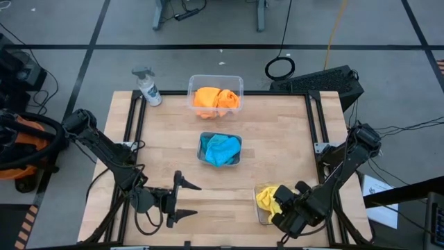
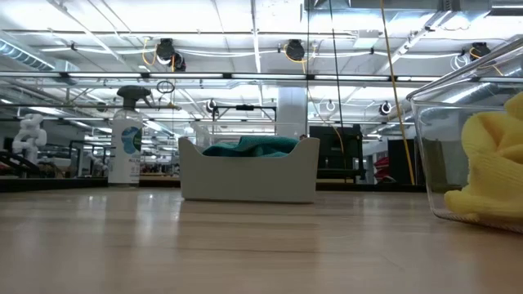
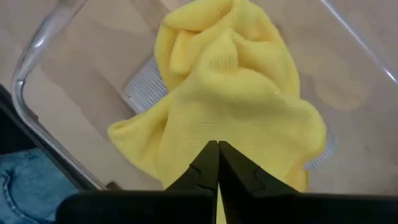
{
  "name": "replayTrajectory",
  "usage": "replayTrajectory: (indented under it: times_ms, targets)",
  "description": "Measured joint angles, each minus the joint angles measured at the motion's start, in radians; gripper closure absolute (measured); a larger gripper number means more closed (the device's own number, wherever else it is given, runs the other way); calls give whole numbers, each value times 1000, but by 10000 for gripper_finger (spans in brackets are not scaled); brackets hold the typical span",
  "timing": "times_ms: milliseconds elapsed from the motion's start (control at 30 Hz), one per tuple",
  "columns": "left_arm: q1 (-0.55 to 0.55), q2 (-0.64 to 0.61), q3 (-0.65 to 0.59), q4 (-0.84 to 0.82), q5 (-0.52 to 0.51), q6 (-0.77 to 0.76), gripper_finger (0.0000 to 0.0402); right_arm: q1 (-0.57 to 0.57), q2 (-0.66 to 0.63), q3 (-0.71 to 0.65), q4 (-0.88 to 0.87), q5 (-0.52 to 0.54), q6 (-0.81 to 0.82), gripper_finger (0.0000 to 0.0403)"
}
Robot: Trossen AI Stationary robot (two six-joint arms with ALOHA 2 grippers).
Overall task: Sort microfiber towel by color & place in baskets
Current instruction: Put the yellow microfiber towel into the bottom transparent bin, then adjust the bottom transparent bin
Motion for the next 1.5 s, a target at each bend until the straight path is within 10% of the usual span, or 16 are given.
replayTrajectory:
  times_ms: [567, 933, 1200, 1500]
  targets:
    - [60, 0, 0, -8, -27, 11, 139, -74, -1, -323, 371, -99, 26, 403]
    - [66, 0, 0, -20, -30, 12, 190, -108, 0, -149, 171, -139, -81, 403]
    - [66, 0, 0, -25, -90, 35, 191, -85, 0, 84, -21, 27, -241, 403]
    - [64, -13, 0, -10, -72, 89, 191, -88, 0, 161, -8, 546, -790, 403]
